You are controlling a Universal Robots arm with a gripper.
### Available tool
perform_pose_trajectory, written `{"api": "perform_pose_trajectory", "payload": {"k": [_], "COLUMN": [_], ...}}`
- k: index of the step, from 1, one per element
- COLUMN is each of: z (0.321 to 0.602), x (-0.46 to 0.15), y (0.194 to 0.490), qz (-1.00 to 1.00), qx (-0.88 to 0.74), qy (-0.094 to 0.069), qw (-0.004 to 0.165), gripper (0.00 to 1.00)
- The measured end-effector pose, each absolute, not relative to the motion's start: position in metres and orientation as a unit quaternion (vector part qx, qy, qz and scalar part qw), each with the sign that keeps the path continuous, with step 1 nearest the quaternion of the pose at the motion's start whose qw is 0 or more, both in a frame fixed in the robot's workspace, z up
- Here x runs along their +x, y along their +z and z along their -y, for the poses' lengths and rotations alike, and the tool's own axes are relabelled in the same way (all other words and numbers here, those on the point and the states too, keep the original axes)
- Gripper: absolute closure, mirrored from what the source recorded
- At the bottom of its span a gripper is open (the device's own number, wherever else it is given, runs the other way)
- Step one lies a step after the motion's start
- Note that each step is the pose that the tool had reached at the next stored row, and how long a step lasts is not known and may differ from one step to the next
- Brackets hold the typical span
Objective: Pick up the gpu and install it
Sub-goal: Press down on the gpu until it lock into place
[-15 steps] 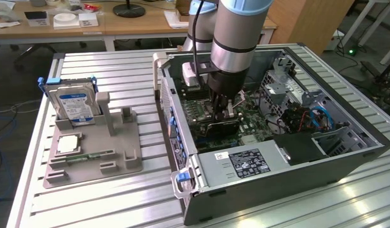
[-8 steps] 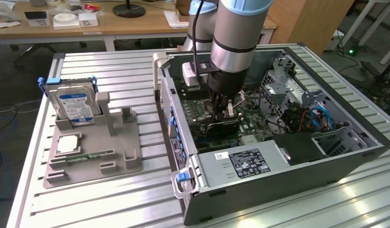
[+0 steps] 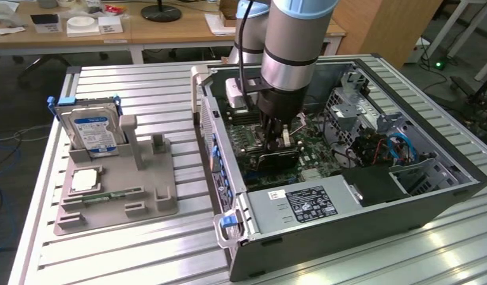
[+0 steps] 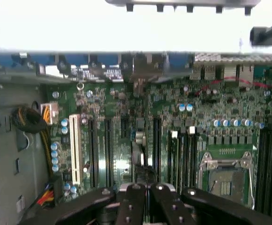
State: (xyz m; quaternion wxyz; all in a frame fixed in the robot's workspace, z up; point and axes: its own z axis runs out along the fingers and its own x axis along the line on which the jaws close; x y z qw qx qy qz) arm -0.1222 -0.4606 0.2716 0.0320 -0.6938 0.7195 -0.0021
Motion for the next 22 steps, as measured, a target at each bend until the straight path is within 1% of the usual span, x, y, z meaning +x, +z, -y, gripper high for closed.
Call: {"api": "perform_pose_trajectory", "payload": {"k": [7,14,19,22], "z": [0.460,0.458,0.456,0.456], "x": [-0.134,-0.138,-0.139,-0.139], "y": [0.273,0.297,0.298,0.298], "qz": [-0.719,-0.716,-0.704,-0.694], "qx": [-0.694,-0.697,-0.710,-0.720], "qy": [-0.001,-0.002,-0.002,0.002], "qw": [0.032,0.031,0.031,0.027], "gripper": [0.90,0.90,0.90,0.90]}}
